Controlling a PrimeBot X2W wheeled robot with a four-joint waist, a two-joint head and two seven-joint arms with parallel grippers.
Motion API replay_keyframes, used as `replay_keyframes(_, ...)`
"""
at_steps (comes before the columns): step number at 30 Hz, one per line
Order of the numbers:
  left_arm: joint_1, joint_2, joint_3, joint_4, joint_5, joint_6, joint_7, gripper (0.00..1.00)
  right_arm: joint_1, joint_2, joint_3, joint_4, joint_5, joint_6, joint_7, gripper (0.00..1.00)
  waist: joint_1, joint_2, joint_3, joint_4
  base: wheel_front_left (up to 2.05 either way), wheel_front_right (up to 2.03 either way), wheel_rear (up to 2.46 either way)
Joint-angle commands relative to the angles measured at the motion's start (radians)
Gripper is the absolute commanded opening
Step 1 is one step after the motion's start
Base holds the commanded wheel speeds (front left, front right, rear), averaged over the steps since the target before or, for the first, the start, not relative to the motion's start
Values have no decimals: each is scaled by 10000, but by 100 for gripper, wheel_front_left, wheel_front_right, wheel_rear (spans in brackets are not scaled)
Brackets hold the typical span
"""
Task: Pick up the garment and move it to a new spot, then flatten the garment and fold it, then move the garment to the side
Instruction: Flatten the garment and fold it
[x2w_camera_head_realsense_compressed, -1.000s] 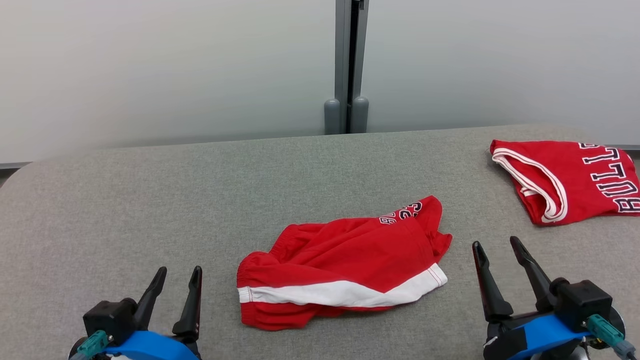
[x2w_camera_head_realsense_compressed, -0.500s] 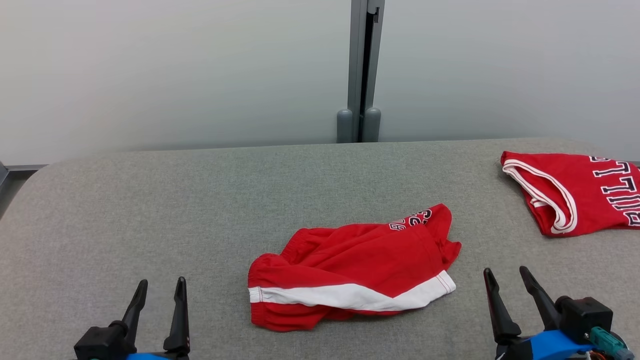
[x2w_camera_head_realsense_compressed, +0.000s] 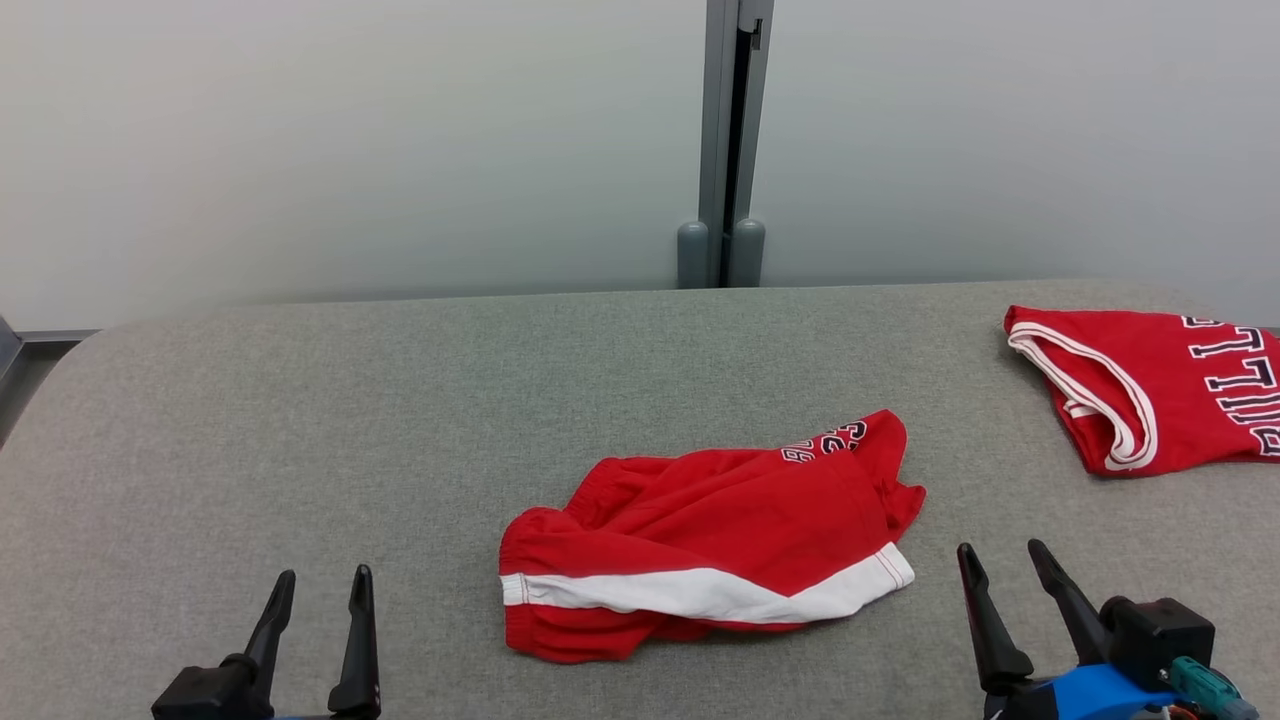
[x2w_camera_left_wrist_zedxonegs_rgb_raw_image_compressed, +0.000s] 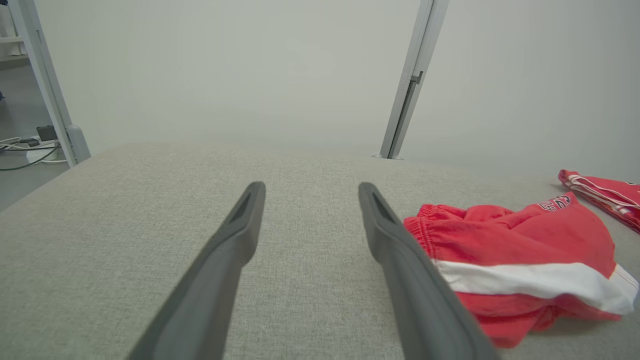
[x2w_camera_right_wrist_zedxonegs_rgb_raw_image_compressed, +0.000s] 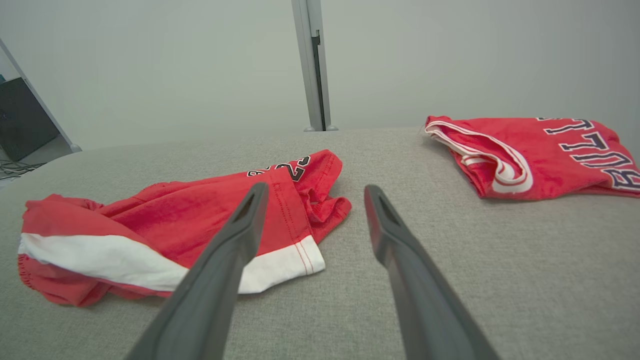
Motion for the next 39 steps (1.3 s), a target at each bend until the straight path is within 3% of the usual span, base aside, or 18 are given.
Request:
replay_keyframes(1,73,-37,48,43,41,-54,-40,100,-62,-26,-30,-41,-10,5,-28,100,0,0,12,2,0,0,0)
replay_keyframes(12,-335,-85,-333,490,-150,-442,424,100,-129,-26,3,-245,-66,5,-24,100,0,0,122,-39,0,0,0)
replay_keyframes(23,-1669,-460,-1476,2366,-857,-1715,2077,100,-351,-27,366,-244,-47,3,-51,100,0,0,554,-379,0,0,0)
replay_keyframes(28,-2168,-527,-2005,2943,-1400,-1925,2328,100,-479,-26,485,-262,-115,3,-28,100,0,0,795,-623,0,0,0)
replay_keyframes(39,-3020,345,-3454,2641,-2794,-1973,1939,100,-597,-26,568,-258,-141,3,-77,100,0,0,1090,-876,0,0,0)
